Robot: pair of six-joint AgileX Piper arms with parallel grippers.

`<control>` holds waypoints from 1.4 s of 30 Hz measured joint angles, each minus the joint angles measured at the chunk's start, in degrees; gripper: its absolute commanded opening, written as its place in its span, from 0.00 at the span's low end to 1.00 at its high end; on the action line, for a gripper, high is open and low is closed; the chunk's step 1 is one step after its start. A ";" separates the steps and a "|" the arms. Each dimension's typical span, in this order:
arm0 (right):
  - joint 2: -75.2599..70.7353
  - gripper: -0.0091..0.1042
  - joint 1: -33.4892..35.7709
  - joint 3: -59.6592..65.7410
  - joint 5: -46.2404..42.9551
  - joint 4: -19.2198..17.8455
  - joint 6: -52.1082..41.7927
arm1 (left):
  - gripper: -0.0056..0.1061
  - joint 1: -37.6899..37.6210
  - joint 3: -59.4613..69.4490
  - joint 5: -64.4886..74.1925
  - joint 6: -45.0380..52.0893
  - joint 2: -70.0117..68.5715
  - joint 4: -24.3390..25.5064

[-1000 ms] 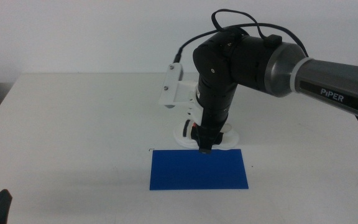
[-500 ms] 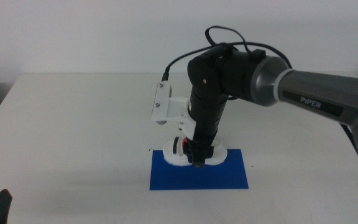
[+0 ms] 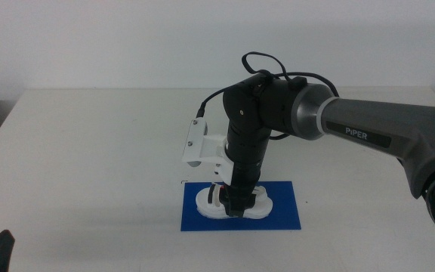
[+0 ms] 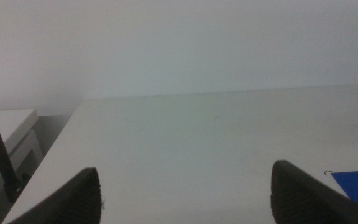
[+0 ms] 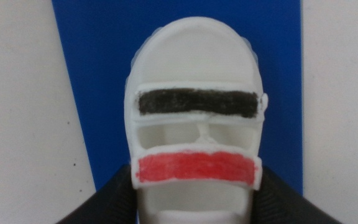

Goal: Use one arm to grab the shoe from the table and place it on the mat.

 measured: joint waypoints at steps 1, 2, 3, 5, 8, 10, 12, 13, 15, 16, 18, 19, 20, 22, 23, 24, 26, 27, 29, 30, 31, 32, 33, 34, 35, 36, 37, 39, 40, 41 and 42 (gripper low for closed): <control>0.08 0.05 0.00 0.00 0.00 0.05 0.00 | 0.89 0.00 0.00 0.00 0.00 0.00 0.00; 0.12 0.14 0.00 0.00 0.07 0.05 0.00 | 0.89 0.00 0.00 0.00 0.00 0.00 0.00; 0.12 0.18 0.00 0.00 0.18 0.05 0.00 | 0.89 0.00 0.00 0.00 0.00 0.00 0.00; 0.12 0.28 0.00 0.00 0.37 0.10 0.00 | 0.89 0.00 0.00 0.00 0.00 0.00 0.00; 0.22 0.65 0.00 0.00 0.64 0.21 0.00 | 0.89 0.00 0.00 0.00 0.00 0.00 0.00; 0.36 0.76 0.00 0.00 0.82 0.16 0.00 | 0.89 0.00 0.00 0.00 0.00 0.00 0.00; 0.36 0.84 0.00 0.00 0.82 0.16 0.20 | 0.89 0.00 0.00 0.00 0.00 0.00 0.00; 0.23 0.87 0.00 0.00 0.82 0.16 0.63 | 0.89 0.00 0.00 0.00 0.00 0.00 0.00; -0.78 0.89 0.00 0.00 0.82 0.16 1.91 | 0.89 0.00 0.00 0.00 0.00 0.00 0.00; -1.85 0.89 0.00 0.00 0.71 0.21 2.93 | 0.89 0.00 0.00 0.00 0.00 0.00 0.00; -5.02 0.89 -0.16 0.71 -0.05 0.21 5.45 | 0.89 0.00 0.00 0.00 0.00 0.00 0.00; -7.43 0.89 -0.39 1.60 -0.72 0.21 7.14 | 0.89 0.00 0.00 0.00 0.00 0.00 0.00; -9.63 0.89 -0.65 3.07 -1.65 0.27 8.87 | 0.89 0.00 0.00 0.00 0.00 0.00 0.00; -16.04 0.89 -1.65 7.71 -4.02 0.27 11.87 | 0.89 0.00 0.00 0.00 0.00 0.00 0.00; -18.81 0.89 -2.08 10.13 -5.14 0.27 12.79 | 0.89 0.00 0.00 0.00 0.00 0.00 0.00; -22.43 0.89 -2.62 13.42 -6.48 0.27 13.70 | 0.89 0.00 0.00 0.00 0.00 0.00 0.00; -29.68 0.89 -3.49 19.64 -9.11 0.61 14.61 | 0.89 0.00 0.00 0.00 0.00 0.00 0.00; -33.32 0.89 -3.89 23.06 -10.77 1.22 15.01 | 0.89 0.00 0.00 0.00 0.00 0.00 0.00; -39.84 0.89 -4.89 29.64 -14.50 3.93 15.98 | 0.89 0.00 0.00 0.00 0.00 0.00 0.00; -43.47 0.89 -5.69 32.84 -16.92 5.52 16.84 | 0.89 0.00 0.00 0.00 0.00 0.00 0.00; -47.11 0.89 -6.57 36.05 -19.66 6.79 17.93 | 0.89 0.00 0.00 0.00 0.00 0.00 0.00; -50.01 0.89 -7.29 38.65 -22.49 7.43 18.93 | 0.89 0.00 0.00 0.00 0.00 0.00 0.00; -53.62 0.89 -8.16 41.98 -25.49 7.93 20.36 | 0.89 0.00 0.00 0.00 0.00 0.00 0.00; -57.18 0.89 -8.97 45.38 -28.51 8.13 21.85 | 0.89 0.00 0.00 0.00 0.00 0.00 0.00; -60.71 0.89 -9.72 48.16 -30.85 8.17 23.04 | 0.89 0.00 0.00 0.00 0.00 0.00 0.00; -64.16 0.89 -10.37 51.62 -33.71 8.17 24.48 | 0.89 0.00 0.00 0.00 0.00 0.00 0.00; -67.57 0.89 -10.95 55.00 -36.42 8.17 25.82 | 0.89 0.00 0.00 0.00 0.00 0.00 0.00; -73.51 0.89 -11.83 61.24 -40.39 8.17 27.96 | 0.89 0.00 0.00 0.00 0.00 0.00 0.00; -76.63 0.89 -12.26 64.02 -41.94 8.10 29.05 | 0.89 0.00 0.00 0.00 0.00 0.00 0.00; -78.95 0.89 -12.62 66.06 -43.09 7.68 30.09 | 0.89 0.00 0.00 0.00 0.00 0.00 0.00; -81.70 0.89 -13.11 68.43 -43.82 7.15 31.19 | 0.89 0.00 0.00 0.00 0.00 0.00 0.00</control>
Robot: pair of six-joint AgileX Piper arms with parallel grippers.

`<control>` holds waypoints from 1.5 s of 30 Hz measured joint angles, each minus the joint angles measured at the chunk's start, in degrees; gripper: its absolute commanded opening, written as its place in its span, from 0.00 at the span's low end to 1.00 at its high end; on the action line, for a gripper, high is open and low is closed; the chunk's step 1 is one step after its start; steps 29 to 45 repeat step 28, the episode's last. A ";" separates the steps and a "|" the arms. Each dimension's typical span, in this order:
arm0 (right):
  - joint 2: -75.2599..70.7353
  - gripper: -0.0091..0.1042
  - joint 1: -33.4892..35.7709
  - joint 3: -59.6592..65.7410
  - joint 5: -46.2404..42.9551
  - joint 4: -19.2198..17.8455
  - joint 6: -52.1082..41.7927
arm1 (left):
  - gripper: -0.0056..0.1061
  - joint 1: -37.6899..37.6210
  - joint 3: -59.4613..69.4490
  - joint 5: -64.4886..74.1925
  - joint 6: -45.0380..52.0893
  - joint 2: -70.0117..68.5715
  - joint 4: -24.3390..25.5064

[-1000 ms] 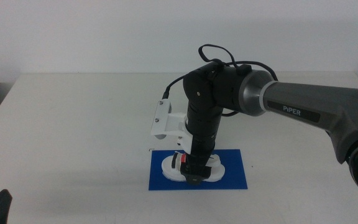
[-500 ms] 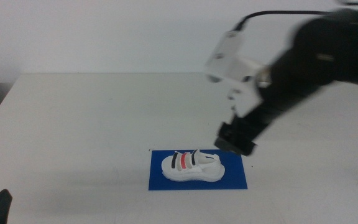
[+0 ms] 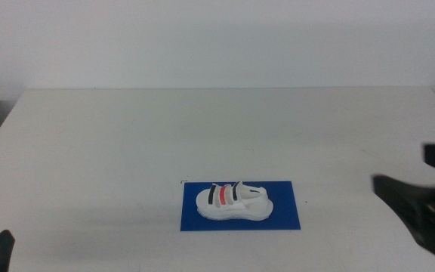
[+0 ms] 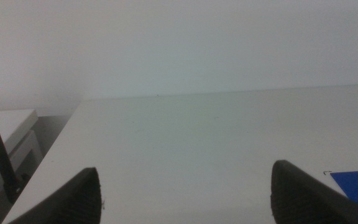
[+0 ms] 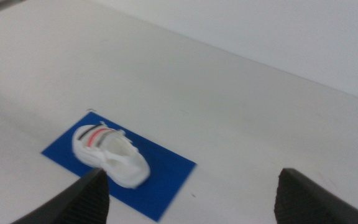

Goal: Use one arm to grab the shoe from the table and place it on the mat.

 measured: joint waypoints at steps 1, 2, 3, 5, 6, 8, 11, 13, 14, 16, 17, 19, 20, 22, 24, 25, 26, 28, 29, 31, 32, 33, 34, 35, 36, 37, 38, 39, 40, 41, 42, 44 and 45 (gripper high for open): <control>-2.52 0.89 -0.54 2.19 -0.66 -0.89 1.21 | 0.89 0.00 0.00 0.00 0.00 0.00 0.00; -4.82 0.89 -1.10 3.82 -0.98 -1.56 2.20 | 0.89 0.00 0.00 0.00 0.00 0.00 0.00; -6.96 0.89 -1.92 5.75 -1.50 -2.41 3.47 | 0.89 0.00 0.00 0.00 0.00 0.00 0.00; -10.75 0.89 -3.88 9.01 -2.14 -3.25 5.47 | 0.89 0.00 0.00 0.00 0.00 0.00 0.00; -12.86 0.89 -4.90 10.70 -2.56 -3.59 6.23 | 0.89 0.00 0.00 0.00 0.00 0.00 0.00; -16.65 0.89 -6.50 13.79 -3.09 -4.16 6.83 | 0.89 0.00 0.00 0.00 0.00 0.00 0.00; -21.76 0.89 -7.77 17.46 -3.37 -5.79 7.02 | 0.89 0.00 0.00 0.00 0.00 0.00 0.00; -24.75 0.89 -8.01 19.76 -3.37 -6.47 7.07 | 0.89 0.00 0.00 0.00 0.00 0.00 0.00; -26.08 0.89 -8.01 20.67 -3.43 -6.61 7.07 | 0.89 0.00 0.00 0.00 0.00 0.00 0.00; -28.64 0.89 -8.01 23.00 -3.49 -6.67 7.07 | 0.89 0.00 0.00 0.00 0.00 0.00 0.00; -29.72 0.89 -8.06 24.24 -3.49 -6.73 7.07 | 0.89 0.00 0.00 0.00 0.00 0.00 0.00; -32.71 0.89 -8.06 27.00 -3.55 -6.73 7.07 | 0.89 0.00 0.00 0.00 0.00 0.00 0.00; -34.05 0.89 -8.06 28.17 -3.55 -6.73 7.07 | 0.89 0.00 0.00 0.00 0.00 0.00 0.00; -37.54 0.89 -8.06 30.79 -3.34 -6.73 7.13 | 0.89 0.00 0.00 0.00 0.00 0.00 0.00; -40.85 0.89 -8.06 31.76 -2.84 -6.73 7.17 | 0.89 0.00 0.00 0.00 0.00 0.00 0.00; -41.85 0.89 -8.06 31.89 -2.67 -6.73 7.24 | 0.89 0.00 0.00 0.00 0.00 0.00 0.00; -42.21 0.89 -8.06 31.89 -2.35 -6.73 7.24 | 0.89 0.00 0.00 0.00 0.00 0.00 0.00; -42.56 0.89 -8.06 31.96 -2.42 -6.73 7.24 | 0.89 0.00 0.00 0.03 0.00 0.00 0.00; -42.56 0.89 -8.06 31.96 -2.42 -6.73 7.24 | 0.89 0.00 0.00 0.03 0.00 0.00 0.00; -42.56 0.89 -8.06 31.96 -2.42 -6.73 7.24 | 0.89 0.00 0.00 0.03 0.00 0.00 0.00; -42.56 0.89 -8.06 31.96 -2.42 -6.73 7.24 | 0.89 0.00 0.00 0.03 0.00 0.00 0.00; -42.56 0.89 -8.06 31.96 -2.42 -6.73 7.24 | 0.89 0.00 0.00 0.03 0.00 0.00 0.00; -42.56 0.89 -8.06 31.96 -2.42 -6.73 7.24 | 0.89 0.00 0.00 0.03 0.00 0.00 0.00; -42.56 0.89 -8.06 31.96 -2.42 -6.73 7.24 | 0.89 0.00 0.00 0.03 0.00 0.00 0.00; -42.56 0.89 -8.06 31.96 -2.42 -6.73 7.24 | 0.89 0.00 0.00 0.03 0.00 0.00 0.00; -42.56 0.89 -8.06 31.96 -2.42 -6.73 7.24 | 0.89 0.00 0.00 0.03 0.00 0.00 0.00; -42.56 0.89 -8.06 31.96 -2.42 -6.73 7.24 | 0.89 0.00 0.00 0.03 0.00 0.00 0.00; -42.56 0.89 -8.06 31.96 -2.42 -6.73 7.24 | 0.89 0.00 0.00 0.03 0.00 0.00 0.00; -42.56 0.89 -8.06 31.96 -2.42 -6.73 7.24 | 0.89 0.00 0.00 0.03 0.00 0.00 0.00; -42.56 0.89 -8.06 31.96 -2.42 -6.73 7.24 | 0.89 0.00 0.00 0.03 0.00 0.00 0.00; -42.56 0.89 -8.06 31.96 -2.42 -6.73 7.24 | 0.89 0.00 0.00 0.03 0.00 0.00 0.00; -42.56 0.89 -8.06 31.96 -2.42 -6.73 7.24 | 0.89 0.00 0.00 0.03 0.00 0.00 0.00; -42.56 0.89 -8.06 31.96 -2.42 -6.73 7.24 | 0.89 0.00 0.00 0.03 0.00 0.00 0.00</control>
